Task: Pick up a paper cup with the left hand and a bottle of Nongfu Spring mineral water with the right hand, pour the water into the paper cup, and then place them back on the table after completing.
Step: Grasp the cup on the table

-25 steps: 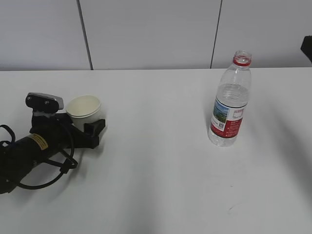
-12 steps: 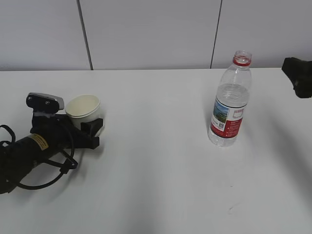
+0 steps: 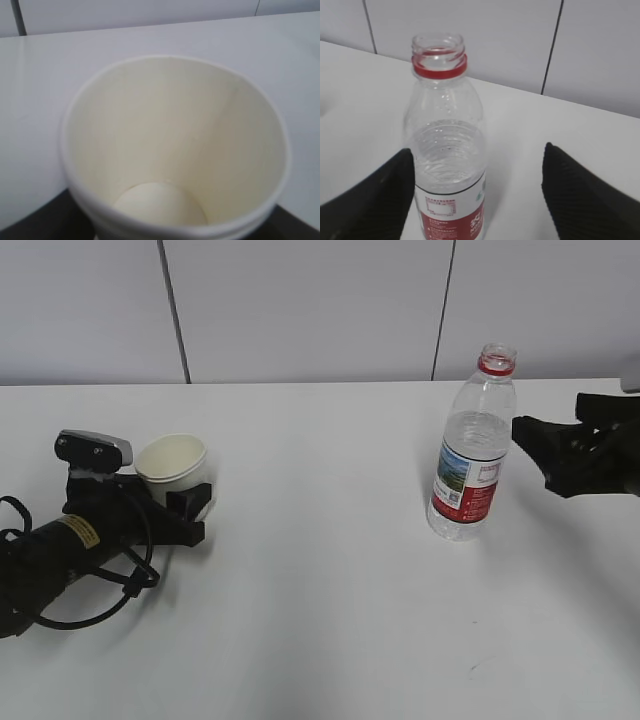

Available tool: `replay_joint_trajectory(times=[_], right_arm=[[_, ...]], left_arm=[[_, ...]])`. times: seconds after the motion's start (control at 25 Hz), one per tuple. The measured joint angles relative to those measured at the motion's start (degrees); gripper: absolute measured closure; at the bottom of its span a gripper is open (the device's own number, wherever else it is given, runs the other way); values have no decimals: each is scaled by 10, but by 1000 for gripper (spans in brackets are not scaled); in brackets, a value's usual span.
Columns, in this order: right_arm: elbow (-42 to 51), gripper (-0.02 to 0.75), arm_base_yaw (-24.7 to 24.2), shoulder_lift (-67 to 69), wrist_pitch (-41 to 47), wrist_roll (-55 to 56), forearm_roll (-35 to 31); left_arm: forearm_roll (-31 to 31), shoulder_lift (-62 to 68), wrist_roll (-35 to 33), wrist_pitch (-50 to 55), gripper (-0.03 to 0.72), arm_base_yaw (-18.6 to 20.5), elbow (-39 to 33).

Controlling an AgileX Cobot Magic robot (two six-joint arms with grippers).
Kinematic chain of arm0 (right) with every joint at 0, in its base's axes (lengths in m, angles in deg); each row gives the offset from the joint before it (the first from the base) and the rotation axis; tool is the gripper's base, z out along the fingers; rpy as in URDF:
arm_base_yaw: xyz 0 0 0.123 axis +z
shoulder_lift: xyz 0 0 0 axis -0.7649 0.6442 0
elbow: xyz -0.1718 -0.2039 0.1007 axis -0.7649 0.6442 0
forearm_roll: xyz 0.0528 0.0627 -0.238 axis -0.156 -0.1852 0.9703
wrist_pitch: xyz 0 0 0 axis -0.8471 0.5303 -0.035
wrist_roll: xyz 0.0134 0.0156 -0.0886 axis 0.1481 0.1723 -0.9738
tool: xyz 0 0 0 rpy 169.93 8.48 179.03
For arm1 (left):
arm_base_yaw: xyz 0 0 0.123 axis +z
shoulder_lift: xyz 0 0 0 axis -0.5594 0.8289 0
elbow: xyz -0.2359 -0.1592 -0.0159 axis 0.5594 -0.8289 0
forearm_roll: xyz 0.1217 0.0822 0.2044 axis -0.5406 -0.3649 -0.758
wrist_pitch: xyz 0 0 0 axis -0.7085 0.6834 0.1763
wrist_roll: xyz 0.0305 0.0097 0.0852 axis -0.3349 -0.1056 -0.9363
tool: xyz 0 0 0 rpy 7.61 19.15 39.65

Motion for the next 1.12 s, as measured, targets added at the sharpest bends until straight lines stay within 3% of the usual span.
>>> replay_joint_trajectory(times=[0.72, 1.12], right_arm=[[0, 152, 0, 107, -136, 0, -8], [0, 153, 0, 155, -170, 0, -10]], left_arm=[[-1, 0, 0, 0, 260, 0, 1], [-1, 0, 0, 0, 260, 0, 2]])
